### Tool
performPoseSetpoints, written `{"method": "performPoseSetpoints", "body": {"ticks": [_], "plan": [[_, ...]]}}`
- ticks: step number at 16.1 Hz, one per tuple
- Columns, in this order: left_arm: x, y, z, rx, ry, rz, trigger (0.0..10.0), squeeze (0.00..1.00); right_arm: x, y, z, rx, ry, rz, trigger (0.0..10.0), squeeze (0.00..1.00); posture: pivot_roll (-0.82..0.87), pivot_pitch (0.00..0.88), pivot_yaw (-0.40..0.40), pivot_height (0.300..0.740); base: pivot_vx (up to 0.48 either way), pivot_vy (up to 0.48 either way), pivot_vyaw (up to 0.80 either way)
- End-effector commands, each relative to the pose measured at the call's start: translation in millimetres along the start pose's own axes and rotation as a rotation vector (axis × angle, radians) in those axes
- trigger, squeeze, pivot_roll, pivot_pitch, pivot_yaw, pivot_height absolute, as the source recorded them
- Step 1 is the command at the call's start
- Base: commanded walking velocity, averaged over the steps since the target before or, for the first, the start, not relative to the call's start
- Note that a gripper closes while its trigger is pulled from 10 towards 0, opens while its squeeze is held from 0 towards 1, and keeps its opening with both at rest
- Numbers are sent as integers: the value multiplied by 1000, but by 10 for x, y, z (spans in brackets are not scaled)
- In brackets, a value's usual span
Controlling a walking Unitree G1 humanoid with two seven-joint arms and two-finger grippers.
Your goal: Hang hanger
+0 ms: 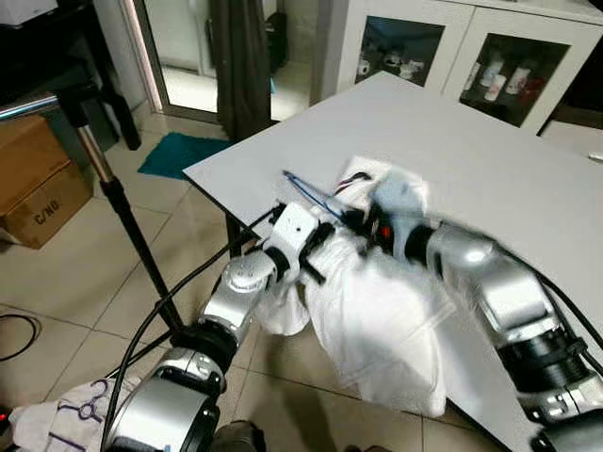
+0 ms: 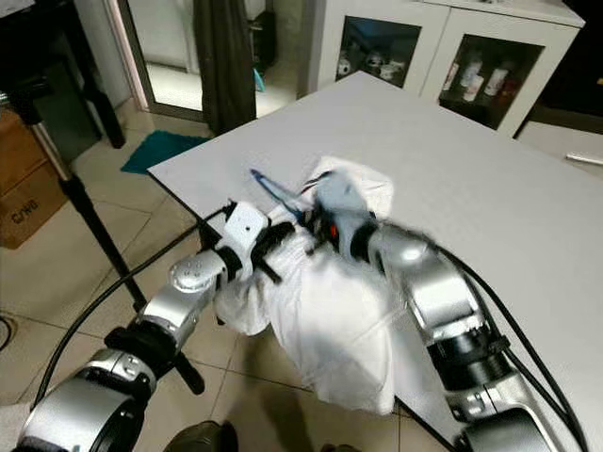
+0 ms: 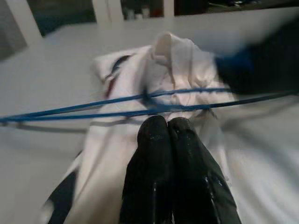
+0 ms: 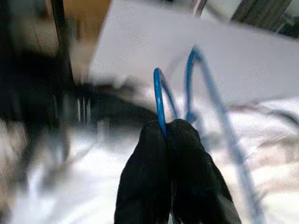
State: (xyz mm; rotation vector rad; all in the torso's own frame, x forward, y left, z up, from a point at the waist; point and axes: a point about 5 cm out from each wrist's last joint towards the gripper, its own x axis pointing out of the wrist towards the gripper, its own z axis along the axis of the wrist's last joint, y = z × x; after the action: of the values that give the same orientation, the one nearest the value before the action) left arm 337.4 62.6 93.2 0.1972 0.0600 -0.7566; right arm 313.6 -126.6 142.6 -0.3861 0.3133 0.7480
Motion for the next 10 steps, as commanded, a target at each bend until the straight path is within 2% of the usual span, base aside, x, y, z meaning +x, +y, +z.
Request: {"method": "performPoseSetpoints", "body": {"ticks": [1,2,3,4,6,10], "plan": [[27,0,53,29,-18,10,0,0,-23,-32,-261,-24,118,-37,0,0,8,14,-19,740,0,0,0],[26,16,71,35,-29,28,902,0,-17,-2,-338,-28,143,-28,0,0,9,15,-21,740,0,0,0],[19,50,93,44,-38,56,4588,0,-3,34,-429,-28,172,-19,0,0,11,15,-22,740,0,0,0],[9,86,109,52,-39,77,10000,0,12,57,-521,-38,200,-20,0,0,11,15,-22,740,0,0,0],[-16,146,176,64,-61,97,10000,0,26,51,-645,-50,238,-37,0,0,15,16,-22,740,0,0,0],[-143,329,367,121,-131,190,10000,0,65,-92,-817,-82,294,-126,0,0,22,15,-22,740,0,0,0]]}}
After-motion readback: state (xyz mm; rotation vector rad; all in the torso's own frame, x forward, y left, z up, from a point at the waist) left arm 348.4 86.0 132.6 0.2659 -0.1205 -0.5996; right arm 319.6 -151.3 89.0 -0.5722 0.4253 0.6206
